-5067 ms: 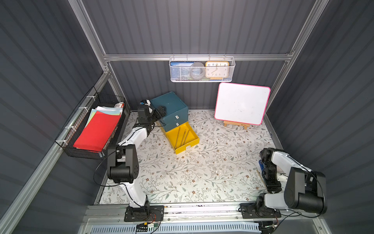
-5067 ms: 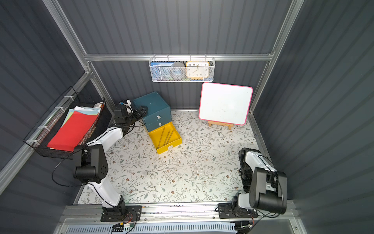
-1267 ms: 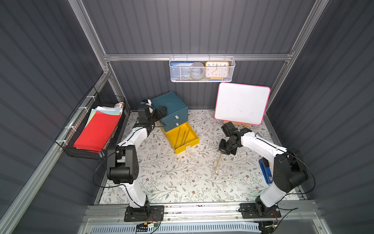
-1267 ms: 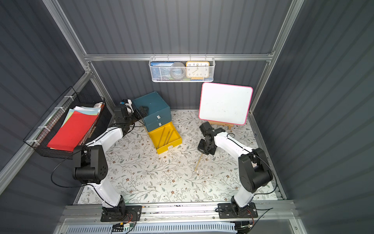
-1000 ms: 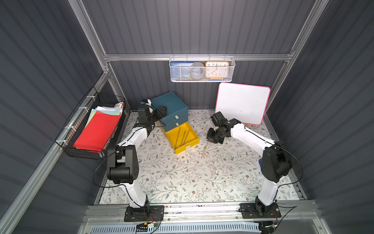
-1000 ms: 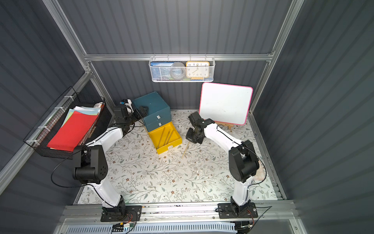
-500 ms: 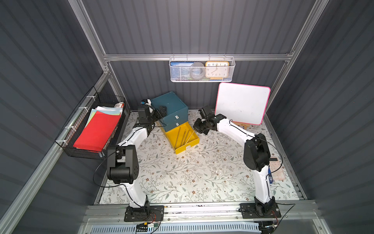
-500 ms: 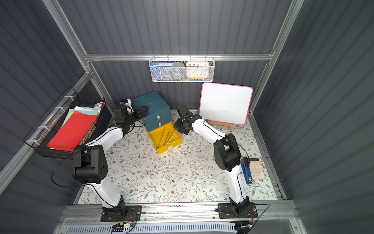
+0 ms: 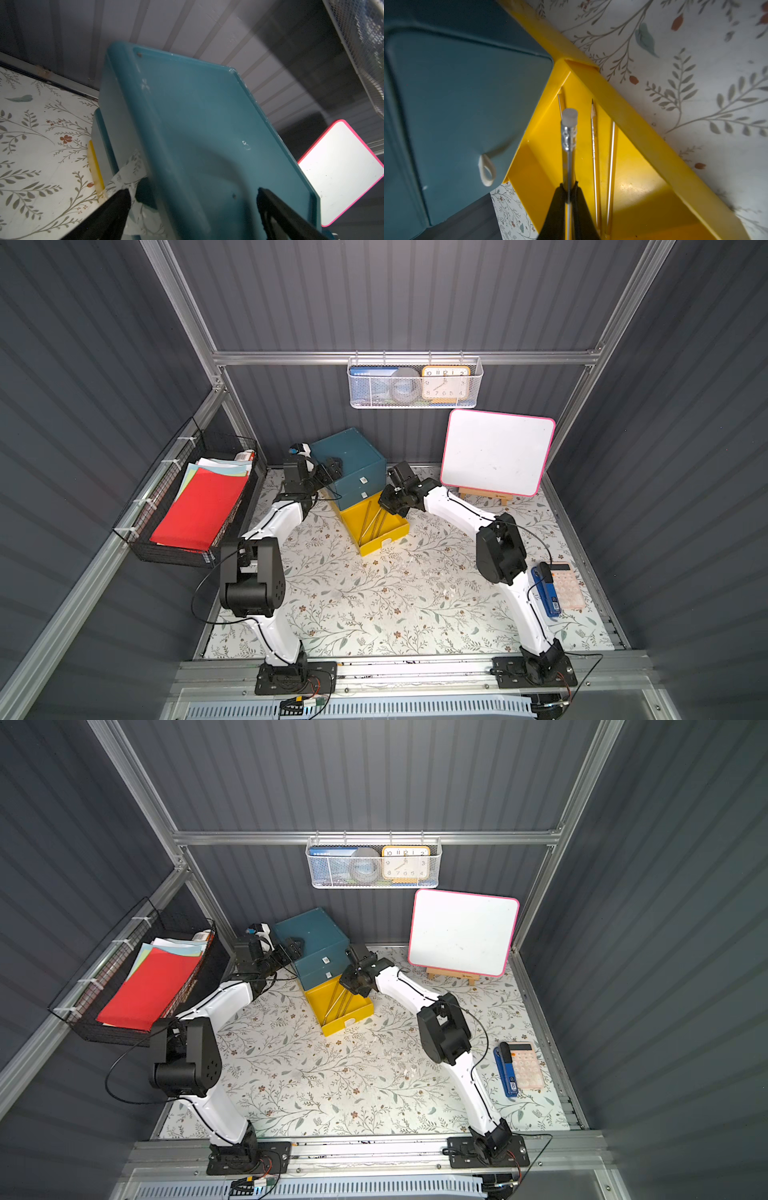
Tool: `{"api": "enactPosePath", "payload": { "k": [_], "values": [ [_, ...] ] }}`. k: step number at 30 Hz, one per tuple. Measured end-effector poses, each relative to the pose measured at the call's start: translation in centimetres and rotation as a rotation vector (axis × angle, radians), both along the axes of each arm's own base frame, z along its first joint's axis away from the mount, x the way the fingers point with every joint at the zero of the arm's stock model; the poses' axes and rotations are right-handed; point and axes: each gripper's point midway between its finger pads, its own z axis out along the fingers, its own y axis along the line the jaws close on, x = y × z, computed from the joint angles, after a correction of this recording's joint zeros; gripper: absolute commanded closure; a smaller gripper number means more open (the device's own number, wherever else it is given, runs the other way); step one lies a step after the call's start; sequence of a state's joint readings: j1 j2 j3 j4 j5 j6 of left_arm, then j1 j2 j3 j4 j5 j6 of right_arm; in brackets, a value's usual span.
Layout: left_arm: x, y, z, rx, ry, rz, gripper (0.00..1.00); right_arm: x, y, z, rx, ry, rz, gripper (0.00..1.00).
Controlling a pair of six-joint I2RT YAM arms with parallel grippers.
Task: Please place the pencils in the drawer according to their color
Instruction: Place the pencil in the drawer, then close the drawer in the storage box.
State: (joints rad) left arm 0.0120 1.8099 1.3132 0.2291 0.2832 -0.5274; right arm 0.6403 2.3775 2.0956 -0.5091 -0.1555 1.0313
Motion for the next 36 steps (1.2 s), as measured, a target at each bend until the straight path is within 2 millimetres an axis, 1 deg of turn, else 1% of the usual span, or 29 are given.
{"api": "enactPosePath", "payload": {
  "k": [5, 8, 9, 11, 15, 21, 24, 29, 31, 33, 34, 36],
  "values": [
    [0.0, 0.0, 0.0, 0.0, 0.0, 0.0, 0.0, -0.8, 0.8, -1.7, -0.017, 0.024, 0.024, 0.99],
    [0.0, 0.0, 0.0, 0.0, 0.0, 0.0, 0.0, -1.0, 1.1, -1.8, -0.024, 0.024, 0.039, 0.81],
    [0.0, 0.0, 0.0, 0.0, 0.0, 0.0, 0.0, -1.0, 1.2, -1.7, -0.024, 0.021, 0.044, 0.77],
    [0.0, 0.0, 0.0, 0.0, 0.0, 0.0, 0.0, -0.8, 1.4, -1.2, -0.019, 0.01, 0.052, 0.73],
    [0.0, 0.0, 0.0, 0.0, 0.0, 0.0, 0.0, -0.5, 1.8, -0.1, -0.001, -0.012, 0.06, 0.72],
    [0.0, 0.1, 0.0, 0.001, 0.0, 0.003, 0.0, -0.6, 1.8, 0.6, 0.007, -0.022, 0.071, 0.72],
    [0.0, 0.1, 0.0, 0.002, 0.0, 0.007, 0.0, -1.8, 0.9, 1.5, 0.011, -0.026, 0.072, 0.72],
    [0.0, 0.2, 0.0, 0.004, 0.001, 0.01, 0.0, -4.5, -1.2, 5.0, 0.057, -0.069, 0.059, 0.72],
    [0.0, 0.2, 0.0, 0.004, 0.001, 0.011, 0.0, -5.6, -2.2, 5.8, 0.086, -0.083, 0.04, 0.72],
    [0.0, 0.2, -0.1, 0.005, 0.001, 0.011, 0.0, -6.7, -3.3, 5.5, 0.106, -0.078, 0.017, 0.73],
    [0.1, 0.2, -0.1, 0.005, 0.001, 0.012, 0.0, -7.2, -3.7, 5.0, 0.113, -0.07, 0.005, 0.75],
    [0.1, 0.3, -0.1, 0.006, 0.001, 0.014, 0.0, -8.2, -4.5, 3.0, 0.12, -0.036, -0.023, 0.77]
  ]
}}
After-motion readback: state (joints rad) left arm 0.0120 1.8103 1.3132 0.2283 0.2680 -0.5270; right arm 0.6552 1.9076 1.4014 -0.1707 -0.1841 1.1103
